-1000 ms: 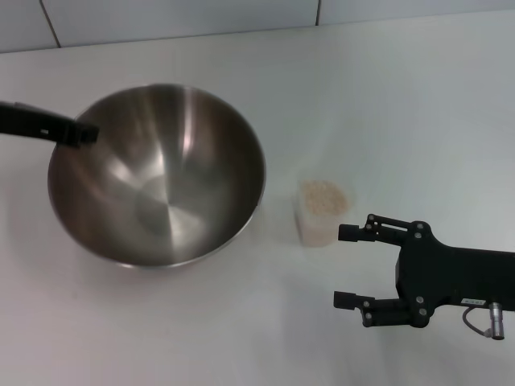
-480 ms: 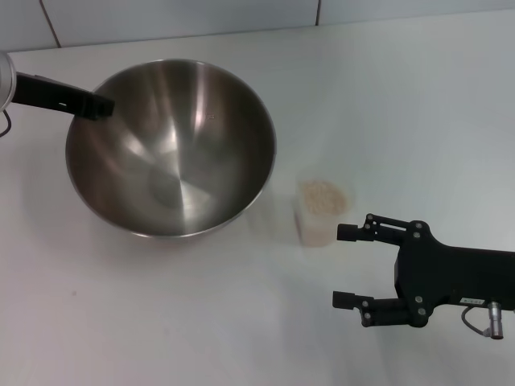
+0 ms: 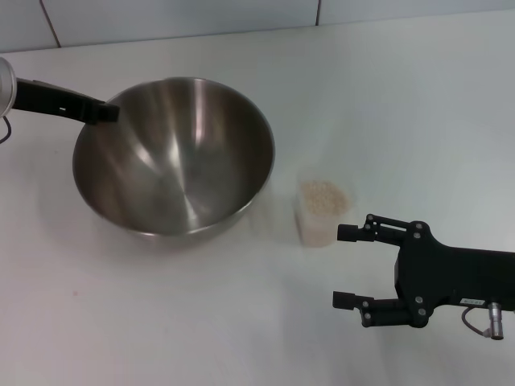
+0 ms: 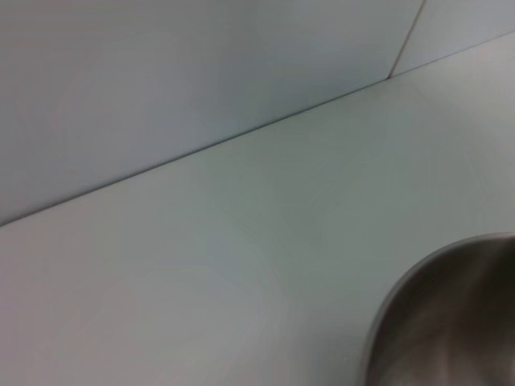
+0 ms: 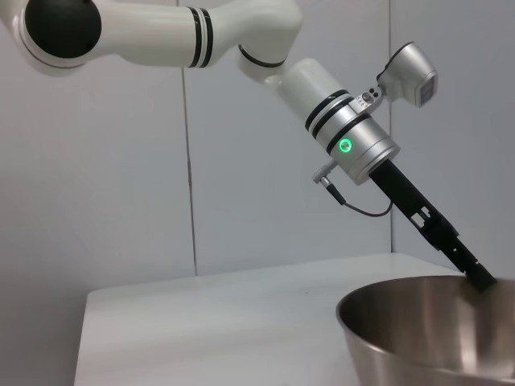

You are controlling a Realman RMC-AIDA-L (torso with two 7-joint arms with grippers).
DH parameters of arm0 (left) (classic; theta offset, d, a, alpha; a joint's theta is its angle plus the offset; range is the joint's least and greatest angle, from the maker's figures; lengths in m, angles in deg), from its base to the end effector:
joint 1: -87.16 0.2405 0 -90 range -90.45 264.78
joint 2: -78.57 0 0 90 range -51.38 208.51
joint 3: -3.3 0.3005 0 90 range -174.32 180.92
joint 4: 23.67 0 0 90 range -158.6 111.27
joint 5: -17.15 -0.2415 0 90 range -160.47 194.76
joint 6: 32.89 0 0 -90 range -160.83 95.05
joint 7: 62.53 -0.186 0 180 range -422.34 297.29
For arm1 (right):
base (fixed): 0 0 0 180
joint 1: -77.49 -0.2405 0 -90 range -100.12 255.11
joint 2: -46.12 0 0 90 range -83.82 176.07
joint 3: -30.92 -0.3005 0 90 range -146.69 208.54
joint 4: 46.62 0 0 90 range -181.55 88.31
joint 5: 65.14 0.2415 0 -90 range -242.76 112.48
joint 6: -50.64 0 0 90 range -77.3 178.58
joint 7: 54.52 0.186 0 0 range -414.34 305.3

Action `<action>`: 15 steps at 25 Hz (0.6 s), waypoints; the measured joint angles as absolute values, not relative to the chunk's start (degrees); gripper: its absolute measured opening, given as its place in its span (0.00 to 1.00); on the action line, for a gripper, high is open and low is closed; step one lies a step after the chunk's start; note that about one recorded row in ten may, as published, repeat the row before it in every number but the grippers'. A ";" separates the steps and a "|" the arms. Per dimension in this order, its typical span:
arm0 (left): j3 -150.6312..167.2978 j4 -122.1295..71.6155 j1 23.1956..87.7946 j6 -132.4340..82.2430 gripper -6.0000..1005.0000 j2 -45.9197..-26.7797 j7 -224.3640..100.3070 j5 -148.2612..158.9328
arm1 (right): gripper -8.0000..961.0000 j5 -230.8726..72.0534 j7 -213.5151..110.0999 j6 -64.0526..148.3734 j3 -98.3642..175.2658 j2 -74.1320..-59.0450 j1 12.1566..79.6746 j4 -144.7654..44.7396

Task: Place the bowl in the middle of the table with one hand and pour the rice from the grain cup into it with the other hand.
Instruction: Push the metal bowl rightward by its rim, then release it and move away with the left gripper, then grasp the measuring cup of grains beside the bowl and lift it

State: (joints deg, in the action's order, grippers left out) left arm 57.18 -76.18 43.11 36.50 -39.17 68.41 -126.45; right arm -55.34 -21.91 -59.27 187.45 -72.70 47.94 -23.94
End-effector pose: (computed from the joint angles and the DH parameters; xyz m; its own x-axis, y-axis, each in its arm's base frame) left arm -0.2528 0.5072 -0.0294 0.7209 0.6696 0.1787 0.6623 -0.5897 -0.4622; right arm 0.3440 0.2678 -0.0778 0.7813 -0.0472 -0.6223 -0.2150 -0.9564 -0.1974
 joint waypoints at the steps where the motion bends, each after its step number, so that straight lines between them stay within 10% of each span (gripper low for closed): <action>1: 57.31 -76.79 43.24 36.93 0.17 -39.22 68.36 -126.44 | 0.79 -55.34 -21.91 -59.27 187.46 -72.70 47.95 -23.94; 15: 58.23 -103.49 67.58 54.63 0.63 -39.63 38.34 -95.28 | 0.79 -53.35 -22.08 -62.70 175.13 -72.78 53.35 -25.01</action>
State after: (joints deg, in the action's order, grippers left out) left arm 58.23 -103.49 67.58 54.63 -39.63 38.34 -95.28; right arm -53.35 -22.08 -62.70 175.13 -72.78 53.35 -25.01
